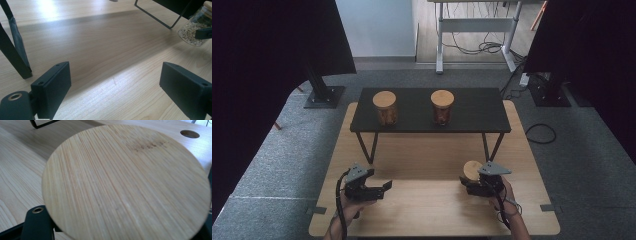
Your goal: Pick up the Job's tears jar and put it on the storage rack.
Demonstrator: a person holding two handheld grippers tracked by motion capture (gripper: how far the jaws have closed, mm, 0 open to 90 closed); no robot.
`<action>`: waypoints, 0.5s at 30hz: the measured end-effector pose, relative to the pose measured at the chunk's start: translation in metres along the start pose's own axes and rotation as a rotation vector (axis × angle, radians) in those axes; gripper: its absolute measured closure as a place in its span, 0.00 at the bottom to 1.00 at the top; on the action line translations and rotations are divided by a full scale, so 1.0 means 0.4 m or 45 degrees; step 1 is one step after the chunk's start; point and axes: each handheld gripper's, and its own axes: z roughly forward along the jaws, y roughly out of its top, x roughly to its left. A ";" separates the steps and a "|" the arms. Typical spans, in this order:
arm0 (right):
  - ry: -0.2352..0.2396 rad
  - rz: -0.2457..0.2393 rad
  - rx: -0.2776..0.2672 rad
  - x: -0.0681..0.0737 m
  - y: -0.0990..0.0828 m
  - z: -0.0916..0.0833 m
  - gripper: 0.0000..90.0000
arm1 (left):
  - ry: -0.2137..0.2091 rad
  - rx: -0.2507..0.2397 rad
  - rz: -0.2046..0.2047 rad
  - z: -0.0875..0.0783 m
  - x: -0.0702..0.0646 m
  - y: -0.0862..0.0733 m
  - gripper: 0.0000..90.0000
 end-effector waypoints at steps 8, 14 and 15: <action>0.006 -0.012 -0.013 0.006 0.005 -0.009 0.27 | 0.001 0.000 0.002 0.001 -0.001 0.000 0.11; 0.007 -0.015 -0.013 0.006 0.006 -0.011 0.27 | 0.000 0.002 0.003 0.002 -0.001 0.000 0.11; 0.008 -0.014 -0.015 0.007 0.005 -0.012 0.27 | 0.001 0.003 0.004 0.003 -0.002 0.000 0.11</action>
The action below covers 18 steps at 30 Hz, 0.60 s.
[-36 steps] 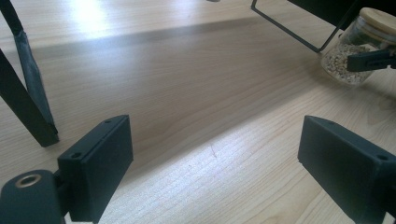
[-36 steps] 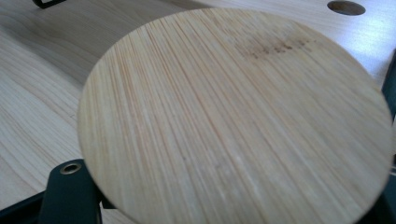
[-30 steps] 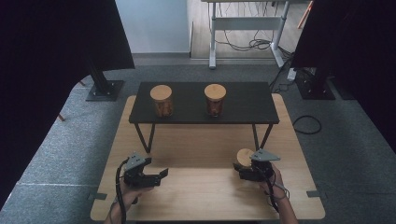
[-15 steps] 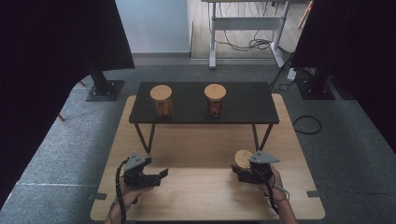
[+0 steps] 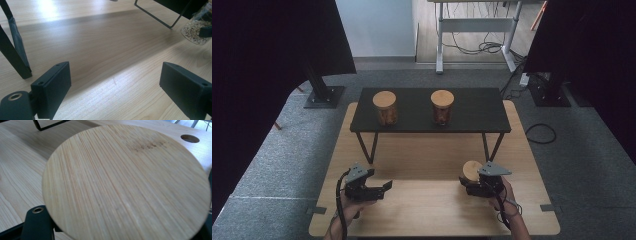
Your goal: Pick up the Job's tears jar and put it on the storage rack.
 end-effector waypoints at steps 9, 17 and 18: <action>0.007 -0.022 -0.015 0.007 0.011 -0.015 0.27 | 0.001 0.001 0.002 -0.001 -0.001 0.000 0.11; 0.009 -0.028 -0.027 0.012 0.013 -0.031 0.27 | 0.001 -0.002 0.003 -0.002 -0.001 0.000 0.11; 0.009 -0.028 -0.028 0.013 0.014 -0.032 0.27 | 0.002 -0.002 0.003 -0.002 -0.001 0.000 0.11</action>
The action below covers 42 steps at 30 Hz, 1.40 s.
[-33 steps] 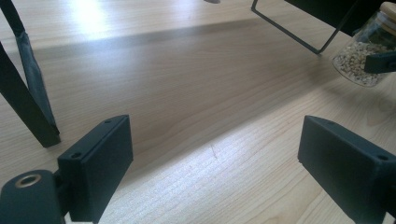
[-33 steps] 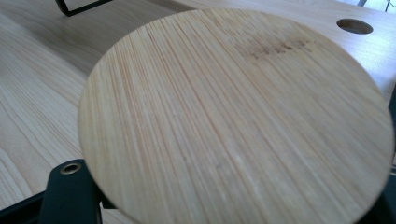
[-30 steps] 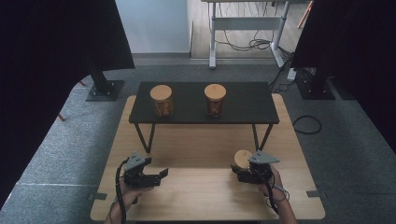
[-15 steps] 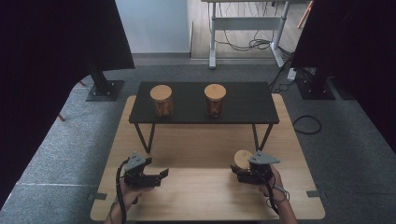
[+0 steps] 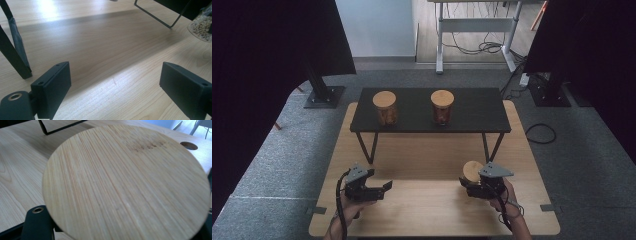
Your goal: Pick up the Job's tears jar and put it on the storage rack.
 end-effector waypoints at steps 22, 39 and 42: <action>0.006 -0.007 -0.065 -0.002 0.024 -0.041 0.27 | -0.001 0.003 0.008 0.001 -0.003 0.001 0.11; 0.015 -0.011 -0.087 -0.012 0.050 -0.049 0.27 | 0.000 0.001 0.012 0.001 -0.004 0.002 0.11; 0.017 -0.014 -0.087 -0.012 0.057 -0.048 0.27 | 0.000 0.003 0.012 0.002 -0.004 0.002 0.11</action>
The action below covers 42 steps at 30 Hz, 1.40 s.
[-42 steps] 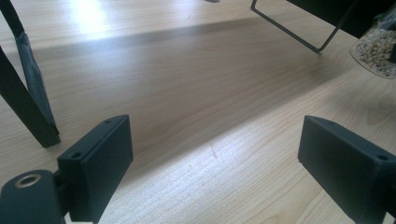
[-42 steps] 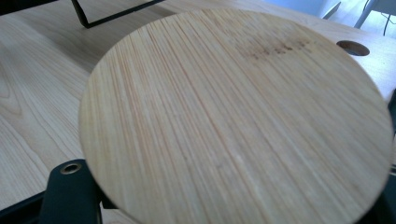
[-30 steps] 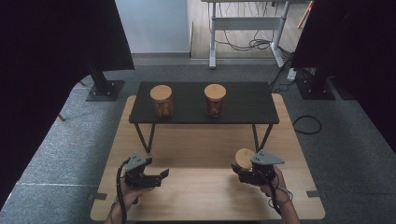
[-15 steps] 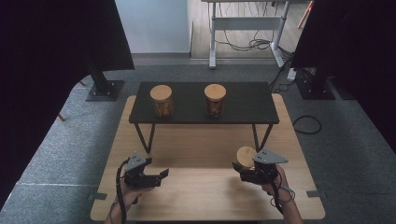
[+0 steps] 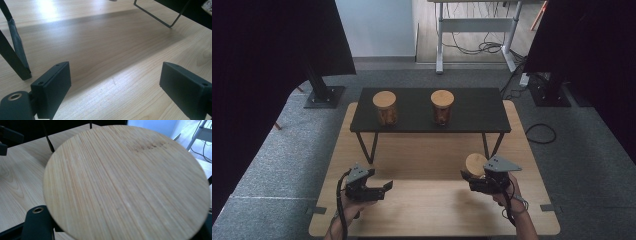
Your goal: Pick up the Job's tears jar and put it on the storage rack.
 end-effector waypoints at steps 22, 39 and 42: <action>-0.018 -0.023 -0.004 -0.002 0.035 -0.007 0.27 | -0.007 0.001 0.004 0.001 0.000 0.001 0.11; -0.018 -0.035 -0.024 -0.007 0.068 -0.016 0.27 | -0.018 -0.007 -0.005 0.000 0.003 -0.001 0.11; -0.021 -0.032 -0.027 -0.009 0.068 -0.017 0.27 | -0.017 -0.007 -0.005 -0.001 0.004 -0.001 0.11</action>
